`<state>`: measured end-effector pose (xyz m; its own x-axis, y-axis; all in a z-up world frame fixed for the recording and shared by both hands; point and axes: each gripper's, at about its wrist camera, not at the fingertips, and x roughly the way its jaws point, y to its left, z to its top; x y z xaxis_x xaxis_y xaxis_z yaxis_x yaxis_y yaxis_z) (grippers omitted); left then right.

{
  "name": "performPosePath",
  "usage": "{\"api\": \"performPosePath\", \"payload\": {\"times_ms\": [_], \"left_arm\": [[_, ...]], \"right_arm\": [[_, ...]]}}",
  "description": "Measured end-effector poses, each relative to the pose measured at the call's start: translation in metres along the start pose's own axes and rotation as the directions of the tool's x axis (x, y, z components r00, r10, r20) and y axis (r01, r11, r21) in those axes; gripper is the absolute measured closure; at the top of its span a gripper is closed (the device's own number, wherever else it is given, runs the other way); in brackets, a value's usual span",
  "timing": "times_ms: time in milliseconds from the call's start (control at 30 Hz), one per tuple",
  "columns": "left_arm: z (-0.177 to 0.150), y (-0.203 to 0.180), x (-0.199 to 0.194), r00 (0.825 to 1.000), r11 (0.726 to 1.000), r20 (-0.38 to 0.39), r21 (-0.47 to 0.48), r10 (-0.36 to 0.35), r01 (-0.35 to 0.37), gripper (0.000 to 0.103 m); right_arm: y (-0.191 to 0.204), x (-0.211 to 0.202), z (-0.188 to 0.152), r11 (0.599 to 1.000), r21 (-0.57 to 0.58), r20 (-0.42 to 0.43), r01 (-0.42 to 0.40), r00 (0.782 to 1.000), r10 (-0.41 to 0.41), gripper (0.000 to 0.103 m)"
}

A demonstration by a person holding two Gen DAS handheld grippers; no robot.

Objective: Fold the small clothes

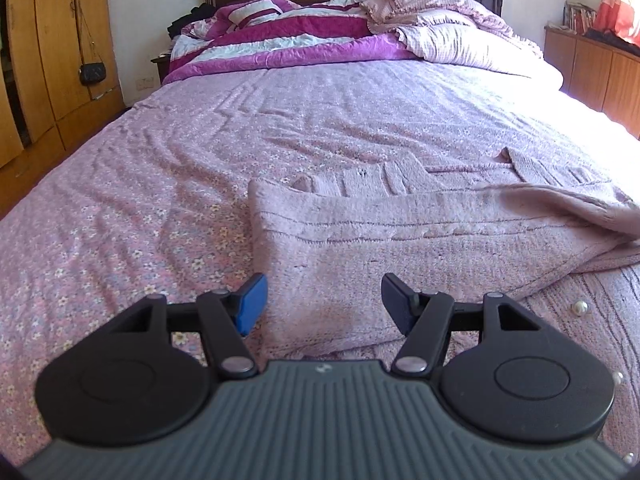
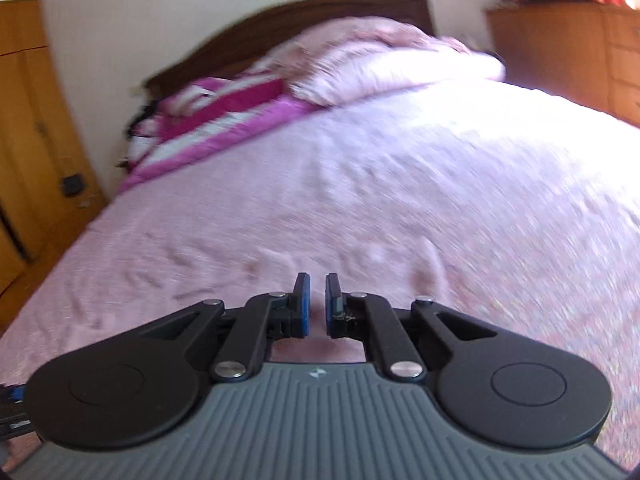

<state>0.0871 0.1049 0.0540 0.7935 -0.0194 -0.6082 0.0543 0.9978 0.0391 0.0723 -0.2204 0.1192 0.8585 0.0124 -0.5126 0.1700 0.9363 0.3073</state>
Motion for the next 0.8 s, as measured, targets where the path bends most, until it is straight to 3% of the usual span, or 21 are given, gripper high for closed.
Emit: {"api": "performPosePath", "payload": {"times_ms": [67, 167, 267, 333, 400, 500, 733, 767, 800], "left_arm": [[-0.001, -0.001, 0.003, 1.000, 1.000, -0.010, 0.004, 0.001, -0.001, 0.038], [-0.003, -0.004, 0.007, 1.000, 1.000, -0.018, 0.026, 0.012, -0.012, 0.038], [-0.003, -0.008, 0.010, 1.000, 0.999, -0.022, 0.036, 0.017, -0.017, 0.038], [-0.004, -0.009, 0.011, 1.000, 0.999, -0.022, 0.038, 0.018, -0.017, 0.038], [-0.005, -0.010, 0.011, 1.000, 0.999, -0.021, 0.043, 0.020, -0.019, 0.038], [-0.005, -0.011, 0.011, 1.000, 0.999, -0.016, 0.042, 0.022, -0.021, 0.038], [-0.005, -0.010, 0.015, 1.000, 0.999, -0.020, 0.040, 0.024, -0.023, 0.038], [-0.006, -0.010, 0.015, 0.999, 0.999, -0.021, 0.041, 0.025, -0.024, 0.038], [-0.006, -0.011, 0.016, 0.999, 0.999, -0.021, 0.042, 0.025, -0.024, 0.038]], "right_arm": [[-0.012, 0.007, -0.007, 0.999, 0.033, -0.015, 0.037, 0.999, -0.037, 0.095], [-0.024, 0.011, -0.015, 0.997, 0.081, -0.040, 0.021, 0.999, -0.018, 0.093], [-0.016, 0.005, -0.021, 0.998, 0.051, -0.040, -0.036, 0.998, 0.038, 0.079], [-0.003, 0.002, -0.025, 0.999, -0.010, -0.044, -0.052, 0.998, 0.052, 0.056], [0.005, -0.005, -0.032, 0.997, -0.052, -0.031, -0.054, 0.998, 0.052, 0.048], [0.011, -0.006, -0.041, 0.995, -0.087, -0.042, -0.045, 0.998, 0.042, 0.047], [-0.003, 0.008, -0.058, 0.998, -0.045, -0.102, -0.045, 0.994, 0.040, 0.048], [-0.002, 0.008, -0.059, 0.997, -0.065, -0.098, -0.048, 0.994, 0.041, 0.050], [-0.002, 0.008, -0.058, 0.995, -0.081, -0.089, -0.053, 0.995, 0.046, 0.061]]}}
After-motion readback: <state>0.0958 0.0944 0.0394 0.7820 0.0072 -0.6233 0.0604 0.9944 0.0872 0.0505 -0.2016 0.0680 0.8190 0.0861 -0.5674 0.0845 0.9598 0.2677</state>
